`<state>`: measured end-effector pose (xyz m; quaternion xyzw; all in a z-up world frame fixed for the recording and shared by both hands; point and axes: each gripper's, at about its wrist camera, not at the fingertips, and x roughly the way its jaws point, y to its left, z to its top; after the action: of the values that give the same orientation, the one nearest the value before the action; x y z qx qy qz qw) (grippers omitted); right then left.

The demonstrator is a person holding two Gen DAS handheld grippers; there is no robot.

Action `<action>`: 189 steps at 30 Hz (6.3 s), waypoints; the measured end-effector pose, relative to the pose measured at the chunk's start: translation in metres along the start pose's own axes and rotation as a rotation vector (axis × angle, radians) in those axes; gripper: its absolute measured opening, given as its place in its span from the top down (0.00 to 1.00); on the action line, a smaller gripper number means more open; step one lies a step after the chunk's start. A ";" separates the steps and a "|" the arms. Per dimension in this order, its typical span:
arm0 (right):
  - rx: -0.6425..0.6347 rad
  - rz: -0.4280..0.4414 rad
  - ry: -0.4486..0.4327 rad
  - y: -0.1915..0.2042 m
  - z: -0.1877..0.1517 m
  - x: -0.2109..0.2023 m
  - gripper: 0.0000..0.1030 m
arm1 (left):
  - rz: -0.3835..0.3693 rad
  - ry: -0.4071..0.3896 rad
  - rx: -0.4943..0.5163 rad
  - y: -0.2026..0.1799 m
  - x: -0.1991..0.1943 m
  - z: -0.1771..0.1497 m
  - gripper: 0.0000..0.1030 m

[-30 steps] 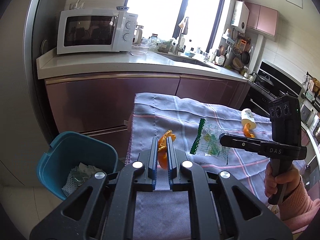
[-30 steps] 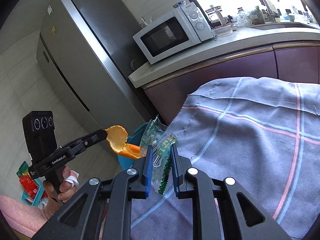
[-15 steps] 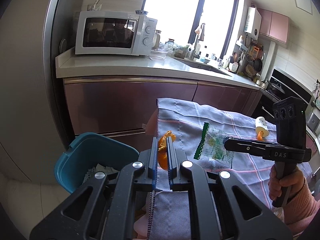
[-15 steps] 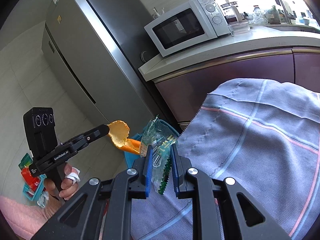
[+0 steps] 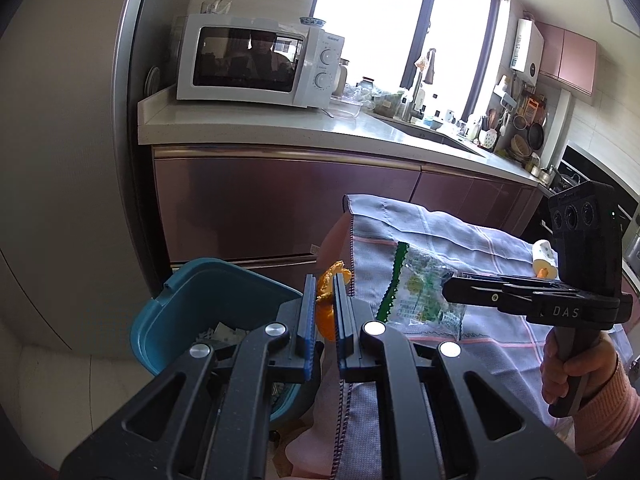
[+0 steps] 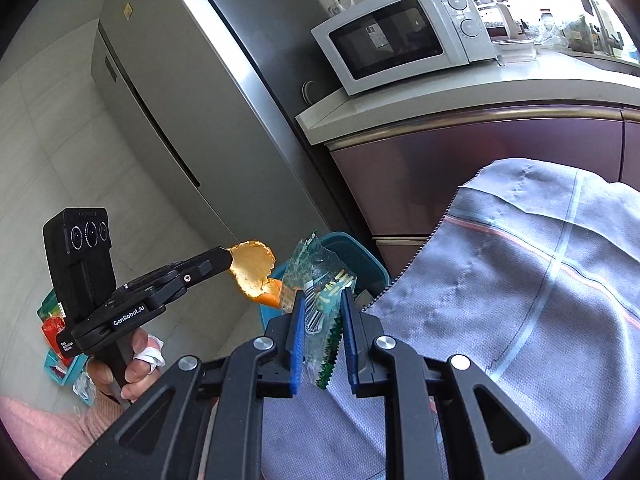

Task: Collect trash
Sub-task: 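Carry the orange peel and green-trimmed bag together toward the teal bin, then open the left tool over the bin to drop the peel while the right tool releases the bag, then move both open tools back over the table toward the paper cup, then grasp the second orange peel with the left tool while the right tool grasps the white paper cup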

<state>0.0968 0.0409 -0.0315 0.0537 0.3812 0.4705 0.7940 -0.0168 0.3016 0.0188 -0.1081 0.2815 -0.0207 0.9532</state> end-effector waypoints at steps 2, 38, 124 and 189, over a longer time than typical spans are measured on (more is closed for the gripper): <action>-0.010 0.002 0.009 0.003 0.002 0.006 0.85 | 0.006 0.001 -0.005 0.003 0.001 -0.001 0.92; -0.030 -0.005 0.120 0.008 0.018 0.079 0.85 | 0.106 0.040 -0.051 0.041 0.027 -0.006 0.92; -0.029 -0.077 0.106 -0.003 0.005 0.067 0.59 | 0.104 0.036 0.015 -0.003 0.049 -0.020 0.45; 0.388 -0.803 -0.199 -0.283 -0.088 -0.254 0.92 | -0.478 0.530 0.315 -0.452 0.304 -0.049 0.93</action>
<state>0.1714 -0.3392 -0.0783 0.0943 0.3749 0.0376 0.9215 0.2215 -0.1791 -0.0845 -0.0140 0.4784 -0.3124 0.8206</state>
